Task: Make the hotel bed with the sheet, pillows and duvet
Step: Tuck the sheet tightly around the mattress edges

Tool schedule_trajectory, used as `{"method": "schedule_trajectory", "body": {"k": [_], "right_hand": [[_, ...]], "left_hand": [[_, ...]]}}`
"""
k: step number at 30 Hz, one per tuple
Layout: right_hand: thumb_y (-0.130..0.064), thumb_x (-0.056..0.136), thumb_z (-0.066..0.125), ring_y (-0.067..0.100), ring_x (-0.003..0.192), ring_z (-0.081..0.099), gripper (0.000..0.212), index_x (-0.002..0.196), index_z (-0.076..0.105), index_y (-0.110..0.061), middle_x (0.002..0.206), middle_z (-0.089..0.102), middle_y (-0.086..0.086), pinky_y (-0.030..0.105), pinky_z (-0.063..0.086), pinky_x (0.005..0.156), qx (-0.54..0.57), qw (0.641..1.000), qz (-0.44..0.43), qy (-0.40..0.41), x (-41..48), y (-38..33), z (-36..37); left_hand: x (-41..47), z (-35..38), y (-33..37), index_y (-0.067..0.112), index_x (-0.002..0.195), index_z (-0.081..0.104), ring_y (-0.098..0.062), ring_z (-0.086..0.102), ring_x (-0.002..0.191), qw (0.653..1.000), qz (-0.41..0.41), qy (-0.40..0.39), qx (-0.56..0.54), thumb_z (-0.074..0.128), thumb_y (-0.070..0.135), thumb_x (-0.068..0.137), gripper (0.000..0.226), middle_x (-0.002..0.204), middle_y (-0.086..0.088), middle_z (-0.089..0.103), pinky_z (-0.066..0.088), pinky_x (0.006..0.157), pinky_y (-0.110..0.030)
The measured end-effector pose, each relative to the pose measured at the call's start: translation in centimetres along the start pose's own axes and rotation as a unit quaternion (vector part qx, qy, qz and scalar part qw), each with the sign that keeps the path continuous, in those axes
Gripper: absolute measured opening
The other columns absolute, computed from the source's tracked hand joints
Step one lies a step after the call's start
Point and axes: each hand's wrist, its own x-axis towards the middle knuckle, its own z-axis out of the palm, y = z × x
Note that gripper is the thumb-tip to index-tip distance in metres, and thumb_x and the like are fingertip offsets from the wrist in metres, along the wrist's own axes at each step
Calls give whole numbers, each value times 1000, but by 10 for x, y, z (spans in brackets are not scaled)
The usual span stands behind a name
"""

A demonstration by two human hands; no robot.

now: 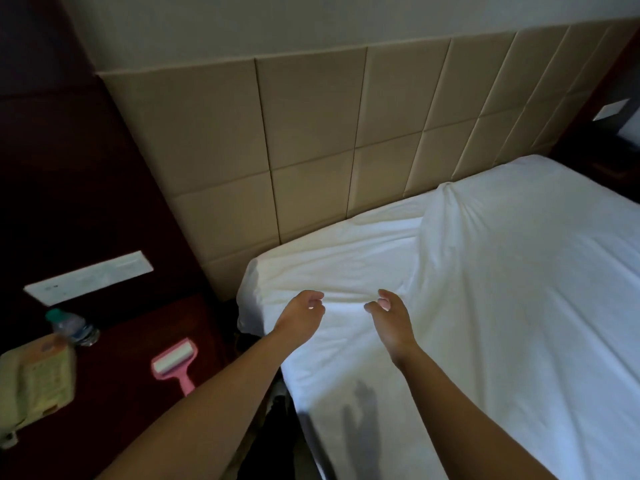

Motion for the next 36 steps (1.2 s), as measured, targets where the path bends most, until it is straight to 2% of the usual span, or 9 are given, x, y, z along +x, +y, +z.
{"method": "schedule_trajectory", "body": {"k": [3,12,16,18,23,27,29,32,36], "right_hand": [[-20,92,57,13,111,46,51,141,43,-20,139,47,3,29,38,96,6,1000,12,24,60,-20,27],[-20,91,59,19,119,50,53,142,43,-17,139,48,6,30,41,94,12,988,105,112,228,-74,91],[-21,92,57,17,119,50,54,143,42,-18,139,47,3,28,38,92,15,980,145,133,283,-80,97],[-22,92,57,17,118,50,54,143,41,-19,139,47,2,29,39,93,11,977,164,138,310,-77,99],[-23,92,56,21,124,50,55,144,39,-19,142,45,4,34,42,100,2,972,198,127,376,-56,107],[-24,92,56,23,125,50,56,145,39,-18,142,46,5,37,42,104,-8,970,209,122,430,-38,107],[-25,92,57,24,121,52,55,144,39,-18,140,48,6,38,43,104,-9,969,212,124,458,-28,105],[-23,92,57,25,123,52,54,143,40,-17,141,49,8,36,42,104,-9,968,218,127,496,-15,102],[-26,92,57,25,127,49,54,143,41,-15,141,48,7,38,41,106,-12,964,224,144,543,-1,92]], "left_hand": [[79,-14,7,23,122,57,-9,54,99,1000,-1,-27,-3,48,20,95,28,121,4,57,42,72,-17],[303,-42,38,17,121,59,-16,56,112,989,-17,-138,51,52,14,94,28,125,-3,59,43,91,-25],[369,-36,45,19,124,57,-4,57,89,981,-27,-176,78,49,15,95,31,120,3,58,45,70,-18],[397,-30,43,20,124,57,-4,57,88,978,-37,-187,84,50,15,94,31,119,4,57,45,64,-15],[463,-9,24,25,118,57,-14,59,103,969,-60,-215,104,54,17,91,29,118,5,57,49,92,-33],[514,19,13,30,109,56,-17,61,97,970,-58,-219,87,60,18,88,24,116,3,58,51,87,-38],[538,36,12,25,116,56,-15,59,103,969,-52,-225,85,59,17,89,28,114,4,56,50,87,-35],[569,62,15,26,114,55,-6,60,91,970,-51,-229,64,60,16,87,29,119,2,55,49,80,-28],[604,95,12,37,109,56,-7,59,103,968,-36,-244,51,65,31,72,38,123,11,55,48,99,-38]]}}
